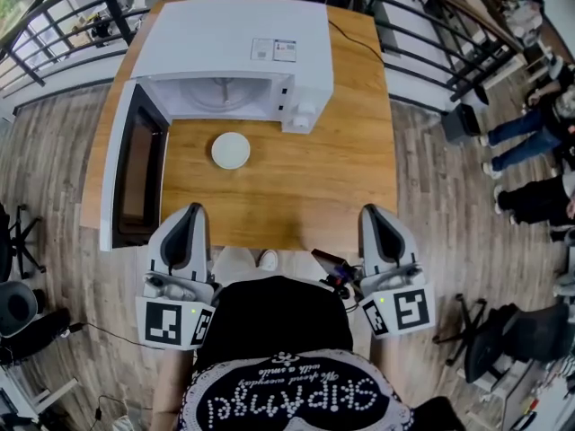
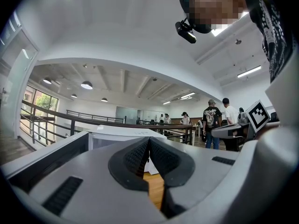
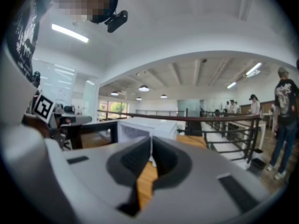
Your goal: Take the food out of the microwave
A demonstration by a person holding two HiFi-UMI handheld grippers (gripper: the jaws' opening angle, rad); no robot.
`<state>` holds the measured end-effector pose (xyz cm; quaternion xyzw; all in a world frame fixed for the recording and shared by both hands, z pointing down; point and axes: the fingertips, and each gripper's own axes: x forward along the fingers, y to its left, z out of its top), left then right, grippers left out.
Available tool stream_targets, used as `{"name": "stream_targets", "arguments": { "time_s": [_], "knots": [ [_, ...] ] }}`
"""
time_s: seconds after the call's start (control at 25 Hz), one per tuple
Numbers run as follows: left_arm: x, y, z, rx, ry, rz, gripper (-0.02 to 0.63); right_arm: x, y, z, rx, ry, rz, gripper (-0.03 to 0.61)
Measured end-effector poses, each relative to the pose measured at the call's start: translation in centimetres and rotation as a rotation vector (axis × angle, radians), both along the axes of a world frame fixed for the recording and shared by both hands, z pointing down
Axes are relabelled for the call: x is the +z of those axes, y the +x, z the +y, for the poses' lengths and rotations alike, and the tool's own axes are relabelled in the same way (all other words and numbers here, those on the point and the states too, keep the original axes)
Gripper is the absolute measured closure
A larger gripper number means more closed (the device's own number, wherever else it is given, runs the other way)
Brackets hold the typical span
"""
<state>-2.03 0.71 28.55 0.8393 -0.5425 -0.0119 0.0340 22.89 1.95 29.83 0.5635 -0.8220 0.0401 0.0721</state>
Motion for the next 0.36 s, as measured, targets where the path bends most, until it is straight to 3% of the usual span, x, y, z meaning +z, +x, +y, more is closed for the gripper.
{"name": "stream_targets", "arguments": {
  "time_s": [0.36],
  "knots": [
    [0.03, 0.09, 0.05, 0.008, -0.006, 0.001, 0.581, 0.07, 0.25, 0.36, 0.012, -0.001, -0.004, 0.545]
  ]
}}
